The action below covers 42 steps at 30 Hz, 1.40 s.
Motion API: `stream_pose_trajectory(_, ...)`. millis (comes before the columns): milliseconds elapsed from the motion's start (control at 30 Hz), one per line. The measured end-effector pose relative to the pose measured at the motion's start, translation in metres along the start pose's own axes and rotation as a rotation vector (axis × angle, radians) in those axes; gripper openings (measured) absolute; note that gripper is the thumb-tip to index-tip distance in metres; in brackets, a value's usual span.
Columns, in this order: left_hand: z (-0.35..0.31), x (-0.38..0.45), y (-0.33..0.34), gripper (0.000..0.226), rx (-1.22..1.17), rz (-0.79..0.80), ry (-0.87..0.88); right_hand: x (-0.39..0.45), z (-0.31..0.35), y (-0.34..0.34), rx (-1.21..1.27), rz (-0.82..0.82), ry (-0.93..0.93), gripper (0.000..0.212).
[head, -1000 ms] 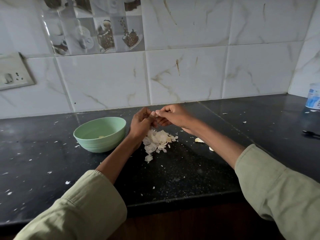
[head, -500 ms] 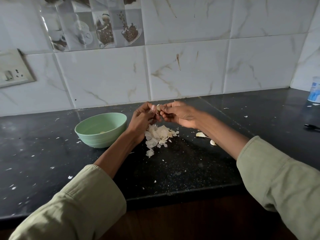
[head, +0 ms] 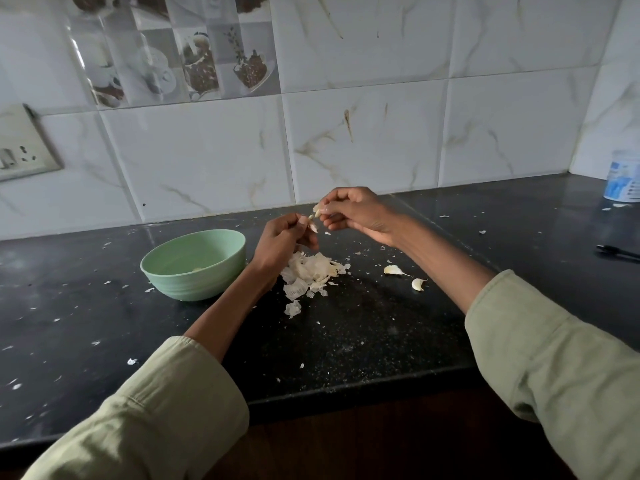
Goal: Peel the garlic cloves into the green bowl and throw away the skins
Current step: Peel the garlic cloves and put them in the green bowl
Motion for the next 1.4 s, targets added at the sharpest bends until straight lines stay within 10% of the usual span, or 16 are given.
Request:
stream_pose_trajectory(800,0.01,0.008,0.007,0.017,0.367,0.144,0.109,-0.009,0.005,-0.002,-0.542,0.099,-0.031,0.017)
stream_pose_trajectory(1100,-0.002,0.001,0.006,0.044,0.122,0.122,0.048,-0.006,0.004,-0.003,-0.67,0.103,-0.073,0.014)
stream_pose_trajectory(1400,0.004,0.003,-0.002,0.022,0.161,0.014,0.03,-0.013,0.013,-0.002,-0.537,0.118,-0.061,0.015)
Point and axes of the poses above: each hand's wrist, its own x-axis towards the middle knuckle, its own y-axis out of the palm, z = x × y, the point moved 7 cm from there along x, towards the middle knuckle, and after that the axes turned 3 degrees about x, right-handed, at the moved point
